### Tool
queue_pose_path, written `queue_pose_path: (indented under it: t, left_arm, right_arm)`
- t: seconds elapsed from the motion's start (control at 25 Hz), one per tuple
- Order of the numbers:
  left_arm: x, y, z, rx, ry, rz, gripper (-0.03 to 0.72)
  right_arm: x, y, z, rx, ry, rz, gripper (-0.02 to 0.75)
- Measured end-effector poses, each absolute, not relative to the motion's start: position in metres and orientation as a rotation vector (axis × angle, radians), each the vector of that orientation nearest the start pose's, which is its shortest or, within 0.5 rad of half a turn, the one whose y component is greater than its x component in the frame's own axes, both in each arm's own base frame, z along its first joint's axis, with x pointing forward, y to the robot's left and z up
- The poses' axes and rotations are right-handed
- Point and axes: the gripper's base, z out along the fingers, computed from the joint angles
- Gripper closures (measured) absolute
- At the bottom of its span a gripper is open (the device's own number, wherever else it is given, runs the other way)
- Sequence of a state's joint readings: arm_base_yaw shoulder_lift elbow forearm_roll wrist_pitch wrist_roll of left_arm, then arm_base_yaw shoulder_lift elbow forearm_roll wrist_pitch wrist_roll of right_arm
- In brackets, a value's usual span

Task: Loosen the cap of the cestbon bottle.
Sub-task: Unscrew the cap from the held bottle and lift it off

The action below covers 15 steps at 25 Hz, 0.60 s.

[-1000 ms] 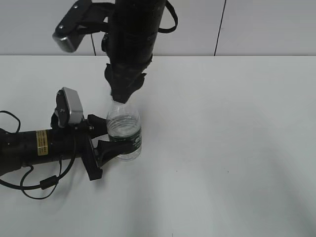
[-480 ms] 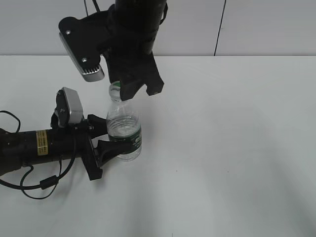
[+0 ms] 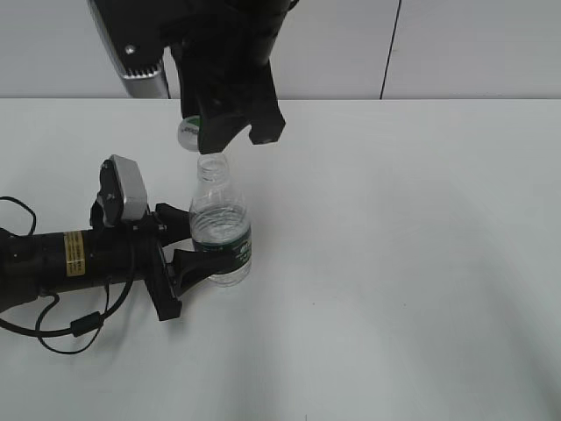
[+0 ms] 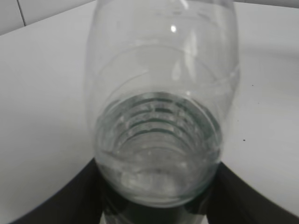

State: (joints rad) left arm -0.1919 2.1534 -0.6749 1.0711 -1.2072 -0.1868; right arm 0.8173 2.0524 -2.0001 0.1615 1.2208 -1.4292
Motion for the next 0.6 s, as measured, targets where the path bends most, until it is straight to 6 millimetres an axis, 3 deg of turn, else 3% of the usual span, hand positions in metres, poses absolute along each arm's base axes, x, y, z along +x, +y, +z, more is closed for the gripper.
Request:
queue_pose_path:
  t: [0.08, 0.2, 0.32, 0.4, 0.52, 0.6]
  left_arm:
    - [0.2801, -0.1305, 0.0701, 1.083, 1.602, -0.849, 0.316]
    - [0.2801, -0.1305, 0.0701, 1.083, 1.602, -0.849, 0.316]
    - [0.2801, -0.1305, 0.0701, 1.083, 1.602, -0.849, 0.316]
    - [0.2801, -0.1305, 0.0701, 1.083, 1.602, -0.849, 0.316]
    - [0.2801, -0.1305, 0.0701, 1.083, 1.602, -0.849, 0.316]
    - [0.2801, -0.1305, 0.0701, 1.083, 1.602, -0.849, 0.316]
  right_arm:
    - [0.2959, 0.3357, 0.3069, -2.375, 1.324, 0.079, 0.44]
    - [0.2954, 0.3357, 0.3081, -2.121, 1.715, 0.183, 0.44]
    - [0.2953, 0.3357, 0.3081, -1.679, 2.188, 0.315, 0.44]
    - [0.2953, 0.3357, 0.3081, -1.409, 2.398, 0.379, 0.44]
    - [0.2952, 0.3358, 0.3081, -1.058, 2.609, 0.451, 0.44]
    - [0.295, 0.3359, 0.3082, -0.936, 2.668, 0.475, 0.44]
